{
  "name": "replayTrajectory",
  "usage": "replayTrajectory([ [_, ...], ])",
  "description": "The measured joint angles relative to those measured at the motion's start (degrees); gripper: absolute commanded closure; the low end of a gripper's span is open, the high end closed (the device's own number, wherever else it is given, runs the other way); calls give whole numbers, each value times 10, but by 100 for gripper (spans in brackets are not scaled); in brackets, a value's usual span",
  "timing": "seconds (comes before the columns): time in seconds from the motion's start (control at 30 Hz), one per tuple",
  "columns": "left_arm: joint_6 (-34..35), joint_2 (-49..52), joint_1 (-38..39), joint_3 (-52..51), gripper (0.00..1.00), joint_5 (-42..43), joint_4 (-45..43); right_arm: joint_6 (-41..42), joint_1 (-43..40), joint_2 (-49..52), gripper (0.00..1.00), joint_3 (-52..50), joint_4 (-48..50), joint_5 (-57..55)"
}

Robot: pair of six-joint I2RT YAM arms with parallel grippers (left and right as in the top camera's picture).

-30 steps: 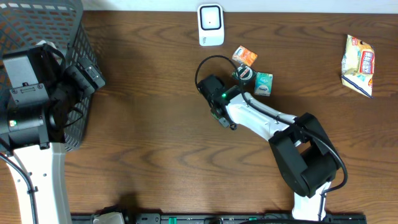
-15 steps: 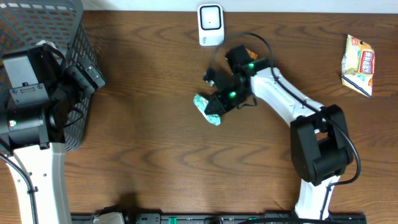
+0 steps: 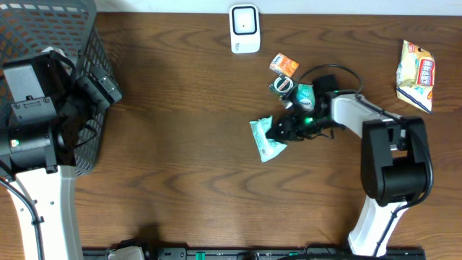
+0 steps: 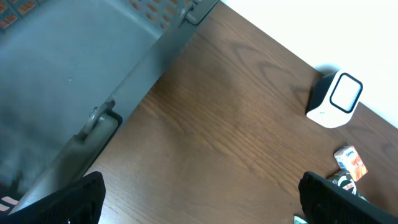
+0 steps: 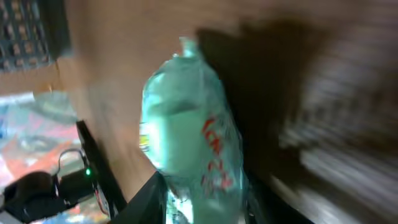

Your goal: Scan the item barcode

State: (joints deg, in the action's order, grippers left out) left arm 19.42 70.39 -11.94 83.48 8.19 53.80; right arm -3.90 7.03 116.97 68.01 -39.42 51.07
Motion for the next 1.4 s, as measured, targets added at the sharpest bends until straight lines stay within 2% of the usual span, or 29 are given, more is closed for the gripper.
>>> replayTrajectory([
  [0.23, 0, 0, 0, 0, 2, 0, 0, 15, -21, 0, 57, 16, -35, -16],
  [0.33, 0, 0, 0, 0, 2, 0, 0, 17, -16, 0, 46, 26, -34, -17],
  [0.5, 0, 0, 0, 0, 2, 0, 0, 20, 8, 0, 43, 27, -35, -21],
  [0.53, 0, 0, 0, 0, 2, 0, 0, 20, 14, 0, 38, 27, -35, -29],
  [0.67, 0, 0, 0, 0, 2, 0, 0, 29, 39, 0, 39, 28, -34, -67],
  [0.73, 0, 0, 0, 0, 2, 0, 0, 34, 49, 0, 47, 29, -33, -75],
  [0.77, 0, 0, 0, 0, 2, 0, 0, 36, 57, 0, 60, 29, -31, -82],
  [0.8, 0, 0, 0, 0, 2, 0, 0, 38, 60, 0, 66, 29, -30, -84],
  [0.83, 0, 0, 0, 0, 2, 0, 0, 42, 65, 0, 77, 29, -28, -92],
  [0.9, 0, 0, 0, 0, 2, 0, 0, 47, 75, 0, 88, 29, -24, -110],
  [1.0, 0, 0, 0, 0, 2, 0, 0, 53, 78, 0, 86, 29, -22, -111],
  [1.1, 0, 0, 0, 0, 2, 0, 0, 55, 78, 0, 66, 29, -21, -113],
  [1.13, 0, 0, 0, 0, 2, 0, 0, 59, 79, 0, 65, 29, -20, -117],
  [1.23, 0, 0, 0, 0, 2, 0, 0, 60, 84, 0, 71, 29, -17, -119],
  [1.33, 0, 0, 0, 0, 2, 0, 0, 63, 96, 0, 99, 29, -12, -130],
  [1.4, 0, 0, 0, 0, 2, 0, 0, 67, 102, 0, 99, 29, -10, -133],
])
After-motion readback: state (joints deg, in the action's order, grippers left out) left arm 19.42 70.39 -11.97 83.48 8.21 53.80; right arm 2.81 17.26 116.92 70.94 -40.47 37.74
